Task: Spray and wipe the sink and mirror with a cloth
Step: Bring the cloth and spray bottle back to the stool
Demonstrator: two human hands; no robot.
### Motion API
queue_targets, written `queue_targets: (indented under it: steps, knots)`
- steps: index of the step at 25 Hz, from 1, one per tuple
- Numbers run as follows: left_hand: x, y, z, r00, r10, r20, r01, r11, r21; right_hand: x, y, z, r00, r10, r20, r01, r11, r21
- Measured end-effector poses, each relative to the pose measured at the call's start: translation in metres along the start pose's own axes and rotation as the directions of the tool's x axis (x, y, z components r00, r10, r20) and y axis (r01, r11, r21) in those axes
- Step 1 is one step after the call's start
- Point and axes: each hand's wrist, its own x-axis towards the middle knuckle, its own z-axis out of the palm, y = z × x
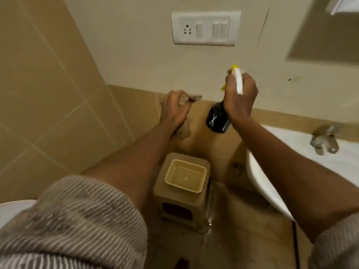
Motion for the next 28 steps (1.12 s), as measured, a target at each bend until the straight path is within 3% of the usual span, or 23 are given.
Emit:
queue_targets:
  steps: [6,17,21,25,28]
  knots:
    - [-0.037,-0.134,0.086,0.964,-0.222,0.144,0.238,0.965,-0.107,-0.068,0.144,0.052,0.997,0.060,0.057,-0.049,0.984,-0.172]
    - [-0.083,-0.290,0.214,0.930,-0.324,0.172,0.340,0.937,-0.077,-0.155,0.309,0.098,0.918,0.394,0.043,-0.362,0.878,-0.314]
    - [-0.092,-0.313,0.239,0.959,-0.242,0.150,0.251,0.967,-0.040,-0.168,0.339,0.102,0.894,0.447,0.026,-0.411,0.842,-0.350]
    - [-0.097,-0.327,0.260,0.911,-0.281,0.303,0.243,0.957,0.159,-0.175,0.356,0.111,0.871,0.491,0.019,-0.441,0.798,-0.412]
    - [-0.099,-0.333,0.270,0.908,-0.205,0.365,0.168,0.977,0.131,-0.179,0.364,0.118,0.868,0.496,0.026,-0.429,0.774,-0.466]
